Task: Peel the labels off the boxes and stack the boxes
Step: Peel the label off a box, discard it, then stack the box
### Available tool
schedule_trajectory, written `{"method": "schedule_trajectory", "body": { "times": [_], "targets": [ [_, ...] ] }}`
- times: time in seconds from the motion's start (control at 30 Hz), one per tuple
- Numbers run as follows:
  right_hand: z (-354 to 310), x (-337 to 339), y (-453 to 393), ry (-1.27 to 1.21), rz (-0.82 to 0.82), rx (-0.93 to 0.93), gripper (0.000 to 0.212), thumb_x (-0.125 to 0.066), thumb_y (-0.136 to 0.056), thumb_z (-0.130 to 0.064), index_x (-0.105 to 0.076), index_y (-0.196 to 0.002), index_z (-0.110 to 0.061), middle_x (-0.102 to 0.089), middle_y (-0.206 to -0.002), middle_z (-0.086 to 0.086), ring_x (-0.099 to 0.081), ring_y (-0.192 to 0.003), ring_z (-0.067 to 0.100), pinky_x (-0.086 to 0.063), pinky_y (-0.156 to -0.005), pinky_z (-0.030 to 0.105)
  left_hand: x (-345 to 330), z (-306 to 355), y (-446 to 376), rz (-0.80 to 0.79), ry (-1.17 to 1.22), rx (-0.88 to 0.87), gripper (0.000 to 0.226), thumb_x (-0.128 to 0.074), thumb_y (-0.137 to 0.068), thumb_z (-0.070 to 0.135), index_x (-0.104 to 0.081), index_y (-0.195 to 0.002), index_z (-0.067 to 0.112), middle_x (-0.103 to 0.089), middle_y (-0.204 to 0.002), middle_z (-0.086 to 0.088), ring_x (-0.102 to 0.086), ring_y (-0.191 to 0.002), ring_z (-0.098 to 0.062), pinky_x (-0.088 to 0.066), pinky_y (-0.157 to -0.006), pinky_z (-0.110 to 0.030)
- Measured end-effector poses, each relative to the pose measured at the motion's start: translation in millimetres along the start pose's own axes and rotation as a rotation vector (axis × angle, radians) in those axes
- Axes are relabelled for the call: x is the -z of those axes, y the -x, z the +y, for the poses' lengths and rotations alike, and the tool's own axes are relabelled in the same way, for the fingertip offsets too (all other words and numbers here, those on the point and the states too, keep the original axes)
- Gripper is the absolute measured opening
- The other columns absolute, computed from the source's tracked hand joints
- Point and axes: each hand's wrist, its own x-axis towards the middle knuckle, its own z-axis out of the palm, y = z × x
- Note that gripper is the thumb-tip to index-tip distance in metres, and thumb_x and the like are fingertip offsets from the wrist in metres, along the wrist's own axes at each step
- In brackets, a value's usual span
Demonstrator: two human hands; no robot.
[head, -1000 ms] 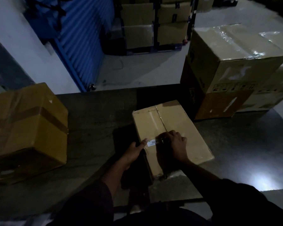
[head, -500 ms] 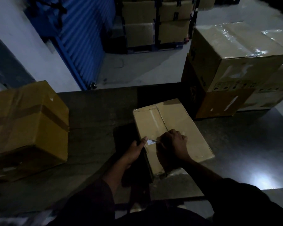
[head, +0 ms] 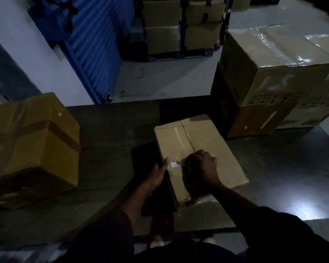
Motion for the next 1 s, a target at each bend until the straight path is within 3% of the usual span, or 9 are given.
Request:
{"method": "schedule_trajectory", "body": {
  "times": [0.23, 0.43, 0.53, 0.6, 0.67, 0.73, 0.77, 0.87, 1.0],
  "targets": [
    [1.4, -2.4, 0.9, -0.009, 0.022, -0.017, 0.028, -0.071, -0.078, -0.043, -0.063, -0.101, -0.030, -0.059, -0.102, -0.003, -0.053, -0.102, 0.022, -0.021, -0.079, 0.031, 0.4, 6.2, 4.6, -0.013, 0.039, 0.001, 0.055, -0.046, -0.095, 0.054, -0.050, -0.136, 0.018, -0.059, -0.123, 0.005, -0.055, -0.108, -0.010, -0.037, -0.091, -0.024],
    [2.4, -1.5, 1.4, 0.030, -0.024, 0.012, 0.019, -0.066, -0.082, -0.045, -0.068, -0.098, -0.035, -0.055, -0.102, -0.005, -0.050, -0.103, 0.020, -0.018, -0.078, 0.032, 0.7, 5.9, 6.0, -0.026, 0.040, 0.023, 0.054, -0.046, -0.094, 0.055, -0.051, -0.134, 0.019, -0.059, -0.120, 0.006, -0.055, -0.108, -0.010, -0.037, -0.092, -0.025],
    [1.6, -0.3, 3.2, -0.022, 0.001, 0.020, 0.029, -0.063, -0.078, -0.050, -0.065, -0.102, -0.034, -0.056, -0.101, -0.003, -0.051, -0.102, 0.021, -0.021, -0.079, 0.032, 0.4, 6.7, 6.5, -0.016, 0.059, 0.028, 0.072, -0.050, -0.084, 0.067, -0.050, -0.137, 0.018, -0.059, -0.131, 0.001, -0.056, -0.115, -0.014, -0.040, -0.098, -0.028],
    [1.5, 0.1, 3.5, -0.033, -0.011, 0.022, 0.038, -0.054, -0.075, -0.058, -0.063, -0.107, -0.038, -0.056, -0.103, -0.005, -0.050, -0.103, 0.019, -0.021, -0.081, 0.032, 0.3, 8.4, 8.1, -0.019, 0.069, 0.033, 0.070, -0.050, -0.083, 0.067, -0.051, -0.134, 0.018, -0.059, -0.129, 0.004, -0.055, -0.114, -0.014, -0.039, -0.096, -0.028],
    [2.7, -1.5, 2.4, -0.011, -0.025, 0.038, 0.028, -0.060, -0.079, -0.053, -0.066, -0.103, -0.039, -0.055, -0.104, -0.006, -0.050, -0.104, 0.019, -0.020, -0.081, 0.031, -0.3, 11.6, 11.2, -0.017, 0.060, 0.023, 0.061, -0.048, -0.089, 0.062, -0.049, -0.134, 0.021, -0.057, -0.124, 0.006, -0.052, -0.113, -0.012, -0.035, -0.094, -0.026],
    [2.9, -0.9, 1.5, -0.013, -0.011, 0.034, 0.018, -0.067, -0.081, -0.047, -0.069, -0.097, -0.039, -0.056, -0.101, -0.006, -0.051, -0.102, 0.020, -0.019, -0.079, 0.031, -0.7, 11.6, 11.1, -0.007, 0.041, 0.017, 0.079, -0.049, -0.080, 0.071, -0.048, -0.139, 0.018, -0.056, -0.133, 0.003, -0.052, -0.118, -0.014, -0.035, -0.098, -0.027],
    [3.0, -0.4, 1.5, -0.025, -0.010, 0.029, 0.018, -0.066, -0.081, -0.048, -0.069, -0.096, -0.039, -0.056, -0.100, -0.005, -0.051, -0.101, 0.020, -0.018, -0.078, 0.031, -0.6, 10.9, 10.5, -0.010, 0.048, 0.013, 0.083, -0.049, -0.078, 0.073, -0.048, -0.140, 0.017, -0.055, -0.136, 0.003, -0.052, -0.120, -0.015, -0.035, -0.099, -0.027],
    [2.9, -0.8, 2.0, -0.044, 0.010, 0.043, 0.028, -0.060, -0.078, -0.055, -0.067, -0.101, -0.039, -0.058, -0.098, -0.006, -0.053, -0.100, 0.020, -0.021, -0.076, 0.032, -0.8, 12.4, 11.4, 0.021, 0.069, 0.030, 0.067, -0.048, -0.092, 0.059, -0.045, -0.142, 0.014, -0.053, -0.131, 0.003, -0.049, -0.125, -0.017, -0.034, -0.099, -0.026],
    [0.9, 0.5, 1.4, -0.040, -0.020, 0.035, 0.022, -0.067, -0.081, -0.045, -0.068, -0.102, -0.038, -0.056, -0.102, -0.005, -0.050, -0.104, 0.020, -0.020, -0.079, 0.032, -1.7, 12.5, 12.1, 0.004, 0.071, 0.040, 0.077, -0.049, -0.086, 0.066, -0.044, -0.143, 0.015, -0.055, -0.139, -0.004, -0.052, -0.125, -0.021, -0.038, -0.106, -0.032]
  ]
}}
